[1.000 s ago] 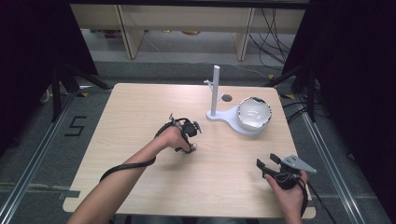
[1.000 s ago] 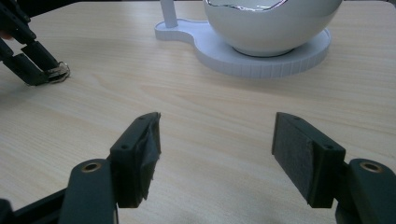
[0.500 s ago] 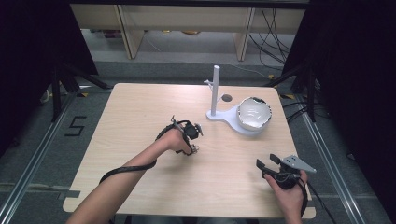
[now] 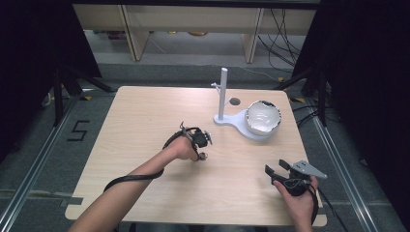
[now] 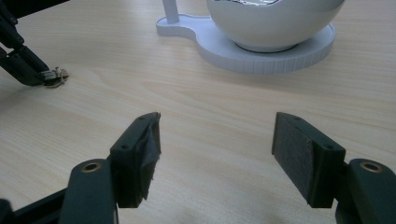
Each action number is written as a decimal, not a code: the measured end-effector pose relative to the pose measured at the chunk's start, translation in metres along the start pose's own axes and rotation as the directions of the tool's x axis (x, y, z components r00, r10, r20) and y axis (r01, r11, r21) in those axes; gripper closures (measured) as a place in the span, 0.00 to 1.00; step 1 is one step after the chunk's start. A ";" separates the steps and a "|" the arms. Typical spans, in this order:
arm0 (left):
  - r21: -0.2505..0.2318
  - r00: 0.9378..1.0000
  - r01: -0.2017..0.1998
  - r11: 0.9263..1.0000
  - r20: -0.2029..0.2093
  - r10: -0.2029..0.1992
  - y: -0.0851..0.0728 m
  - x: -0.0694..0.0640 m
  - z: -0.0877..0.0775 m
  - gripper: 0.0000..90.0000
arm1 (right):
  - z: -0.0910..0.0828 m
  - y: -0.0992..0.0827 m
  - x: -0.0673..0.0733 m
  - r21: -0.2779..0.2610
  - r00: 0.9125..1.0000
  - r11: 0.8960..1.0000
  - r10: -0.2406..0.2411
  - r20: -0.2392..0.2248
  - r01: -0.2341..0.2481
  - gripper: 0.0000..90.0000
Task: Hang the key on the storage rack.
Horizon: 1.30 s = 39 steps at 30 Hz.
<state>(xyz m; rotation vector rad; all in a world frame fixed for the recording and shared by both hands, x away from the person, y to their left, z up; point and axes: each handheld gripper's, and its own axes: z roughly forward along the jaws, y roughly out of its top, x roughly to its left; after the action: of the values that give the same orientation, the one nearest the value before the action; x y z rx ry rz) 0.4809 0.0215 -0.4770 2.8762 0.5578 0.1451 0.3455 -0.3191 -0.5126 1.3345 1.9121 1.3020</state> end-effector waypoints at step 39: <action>-0.055 0.998 -0.051 0.997 -0.043 0.049 0.004 0.000 -0.035 0.96 | 0.000 0.000 0.001 0.012 1.000 1.000 0.002 -0.001 -0.002 0.38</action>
<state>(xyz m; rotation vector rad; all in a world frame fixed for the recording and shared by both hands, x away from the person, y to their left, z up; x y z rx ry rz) 0.4776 0.0240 -0.4424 2.8397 0.4819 0.2248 0.3451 -0.3176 -0.5125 1.3418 1.9230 1.2945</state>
